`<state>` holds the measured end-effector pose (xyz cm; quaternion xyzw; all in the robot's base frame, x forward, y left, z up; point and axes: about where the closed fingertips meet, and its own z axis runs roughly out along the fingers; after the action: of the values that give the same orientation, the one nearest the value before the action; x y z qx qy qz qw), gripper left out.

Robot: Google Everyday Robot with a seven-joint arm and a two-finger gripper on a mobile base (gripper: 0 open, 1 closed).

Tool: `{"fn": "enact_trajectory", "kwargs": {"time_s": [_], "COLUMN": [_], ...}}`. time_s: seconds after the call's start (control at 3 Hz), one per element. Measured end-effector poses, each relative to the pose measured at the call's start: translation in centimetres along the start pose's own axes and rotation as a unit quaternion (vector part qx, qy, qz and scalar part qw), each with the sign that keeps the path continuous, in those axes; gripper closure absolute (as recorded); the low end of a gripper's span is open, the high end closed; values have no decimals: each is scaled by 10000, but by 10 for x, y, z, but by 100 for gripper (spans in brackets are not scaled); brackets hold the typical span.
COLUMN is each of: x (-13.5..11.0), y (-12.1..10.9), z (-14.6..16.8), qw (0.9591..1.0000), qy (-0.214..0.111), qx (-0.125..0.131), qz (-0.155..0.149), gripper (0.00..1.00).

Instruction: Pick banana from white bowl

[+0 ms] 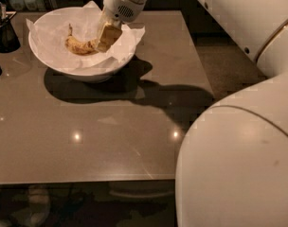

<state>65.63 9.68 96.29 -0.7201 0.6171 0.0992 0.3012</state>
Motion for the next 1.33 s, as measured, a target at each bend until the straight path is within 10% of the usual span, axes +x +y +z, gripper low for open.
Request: {"fn": "enact_trajectory", "kwargs": {"time_s": [1.33], "x": [-54], "y": [81], "z": [-55], "qw": [9985], "qy": [-36], "qx": [302], "qz": [455], "gripper": [100]}}
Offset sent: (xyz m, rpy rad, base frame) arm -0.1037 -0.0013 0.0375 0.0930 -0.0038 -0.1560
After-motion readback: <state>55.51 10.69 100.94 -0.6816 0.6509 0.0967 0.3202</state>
